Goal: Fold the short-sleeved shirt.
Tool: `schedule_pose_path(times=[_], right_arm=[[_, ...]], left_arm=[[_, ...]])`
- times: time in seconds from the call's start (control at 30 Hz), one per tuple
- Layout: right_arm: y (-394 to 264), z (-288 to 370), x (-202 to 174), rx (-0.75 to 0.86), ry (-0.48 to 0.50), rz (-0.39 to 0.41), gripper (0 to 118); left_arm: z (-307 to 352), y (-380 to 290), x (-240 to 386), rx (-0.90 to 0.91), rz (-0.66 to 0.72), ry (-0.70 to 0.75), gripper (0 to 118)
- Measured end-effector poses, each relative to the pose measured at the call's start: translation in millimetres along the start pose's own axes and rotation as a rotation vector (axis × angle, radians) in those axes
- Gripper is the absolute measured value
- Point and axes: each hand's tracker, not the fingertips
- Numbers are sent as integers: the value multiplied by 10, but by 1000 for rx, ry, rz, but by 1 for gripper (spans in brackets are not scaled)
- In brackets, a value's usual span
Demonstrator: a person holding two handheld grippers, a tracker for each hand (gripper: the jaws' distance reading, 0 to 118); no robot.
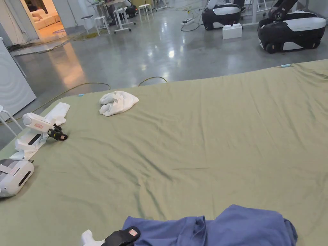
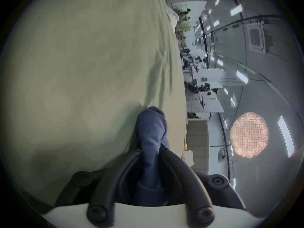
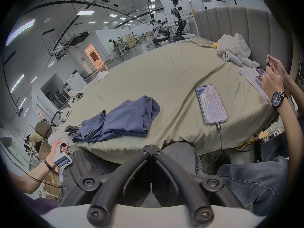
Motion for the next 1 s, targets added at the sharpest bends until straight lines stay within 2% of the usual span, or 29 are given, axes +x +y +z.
schedule_pose_path(times=[0.1, 0.2, 0.3, 0.4, 0.5, 0.57, 0.6, 0.63, 0.67, 0.7, 0.73, 0.83, 0.93, 0.97, 1.0], right_arm=[[0, -30, 14, -1, 19, -9, 0], [-35, -83, 12, -5, 24, -22, 0], [-57, -59, -15, -5, 29, -37, 0], [-69, 38, -34, 12, 33, -30, 0], [-103, 116, 9, 27, 18, -32, 0], [-132, 159, 57, 35, -2, -38, 0], [-149, 181, 82, 38, -11, -44, 0], [-169, 194, 120, 37, -16, -54, 0], [-189, 201, 157, 36, -21, -66, 0], [-214, 205, 198, 35, -27, -78, 0], [-233, 209, 232, 30, -33, -92, 0], [-279, 198, 312, 20, -47, -113, 0], [-301, 174, 366, 8, -50, -121, 0], [-298, 164, 366, 2, -50, -122, 0], [-297, 147, 364, -3, -51, -122, 0]], left_arm=[[210, 45, 530, 21, -263, 120, 12], [222, -154, 1052, 24, -416, 107, 12], [-55, -433, 1326, -10, -457, 31, 12], [-528, -876, 1581, -126, -469, -29, 12], [-1081, -1369, 1745, -219, -628, 33, 12], [-1305, -1549, 1801, -284, -658, 39, 14], [-1350, -1566, 1802, -322, -633, -4, 21], [-1316, -1574, 1835, -350, -603, -59, 36], [-1268, -1539, 1823, -359, -576, -122, 57], [-1210, -1471, 1785, -372, -541, -198, 73], [-1168, -1404, 1744, -362, -511, -228, 73], [-1170, -1264, 1624, -293, -518, -68, 73], [-1265, -1222, 1456, -315, -441, -39, 70], [-1322, -1251, 1407, -334, -412, -38, 65], [-1397, -1310, 1347, -358, -387, -57, 42]])
